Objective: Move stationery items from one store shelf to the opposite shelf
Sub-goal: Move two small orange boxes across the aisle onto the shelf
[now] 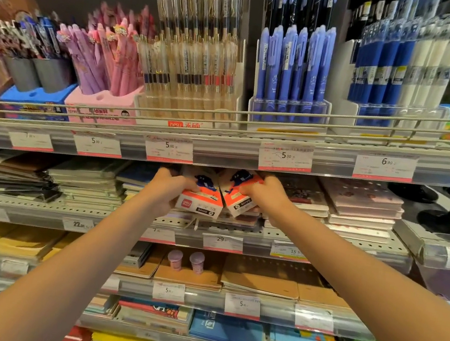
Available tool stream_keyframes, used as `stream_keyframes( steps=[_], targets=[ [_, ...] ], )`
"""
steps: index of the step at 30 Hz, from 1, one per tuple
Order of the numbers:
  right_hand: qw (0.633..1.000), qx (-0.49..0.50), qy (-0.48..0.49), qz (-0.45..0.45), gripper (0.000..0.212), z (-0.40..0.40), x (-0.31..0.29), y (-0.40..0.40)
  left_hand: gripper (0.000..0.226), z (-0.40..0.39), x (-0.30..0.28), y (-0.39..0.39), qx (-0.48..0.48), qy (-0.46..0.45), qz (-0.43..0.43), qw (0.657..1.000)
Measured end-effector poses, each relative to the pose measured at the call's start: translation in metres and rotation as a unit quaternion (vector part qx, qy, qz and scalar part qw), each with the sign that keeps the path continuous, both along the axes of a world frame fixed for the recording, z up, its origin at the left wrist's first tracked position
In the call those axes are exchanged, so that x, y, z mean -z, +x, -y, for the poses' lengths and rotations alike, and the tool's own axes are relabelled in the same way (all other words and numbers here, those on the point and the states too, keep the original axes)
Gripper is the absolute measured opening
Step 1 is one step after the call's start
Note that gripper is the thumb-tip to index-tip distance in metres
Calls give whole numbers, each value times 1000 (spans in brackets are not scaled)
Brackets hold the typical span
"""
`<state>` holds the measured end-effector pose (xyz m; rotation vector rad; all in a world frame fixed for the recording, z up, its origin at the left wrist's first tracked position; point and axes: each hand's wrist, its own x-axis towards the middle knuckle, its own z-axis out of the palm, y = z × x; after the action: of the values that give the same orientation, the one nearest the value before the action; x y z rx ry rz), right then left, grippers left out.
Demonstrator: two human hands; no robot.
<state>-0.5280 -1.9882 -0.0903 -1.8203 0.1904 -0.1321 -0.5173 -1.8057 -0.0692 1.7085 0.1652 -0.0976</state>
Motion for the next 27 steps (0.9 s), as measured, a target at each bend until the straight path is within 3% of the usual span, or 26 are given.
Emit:
stream_keyframes(
  steps=[3, 6, 16, 21, 27],
  targets=[
    [991, -3, 137, -9, 21, 3, 2, -16, 61, -11, 1, -10, 2, -19, -20, 1000],
    [982, -28, 184, -9, 30, 3, 9, -34, 64, -23, 4, -25, -1, -22, -34, 999],
    [981, -53, 188, 18, 42, -48, 30, -61, 70, -88, 12, -64, -13, -67, -47, 997],
    [972, -123, 200, 21, 35, -99, 23, -61, 67, -148, 16, -78, -47, -96, -38, 994],
    [956, -194, 221, 1, 42, -194, 20, -60, 67, -245, 13, -108, -104, -101, -30, 989]
  ],
)
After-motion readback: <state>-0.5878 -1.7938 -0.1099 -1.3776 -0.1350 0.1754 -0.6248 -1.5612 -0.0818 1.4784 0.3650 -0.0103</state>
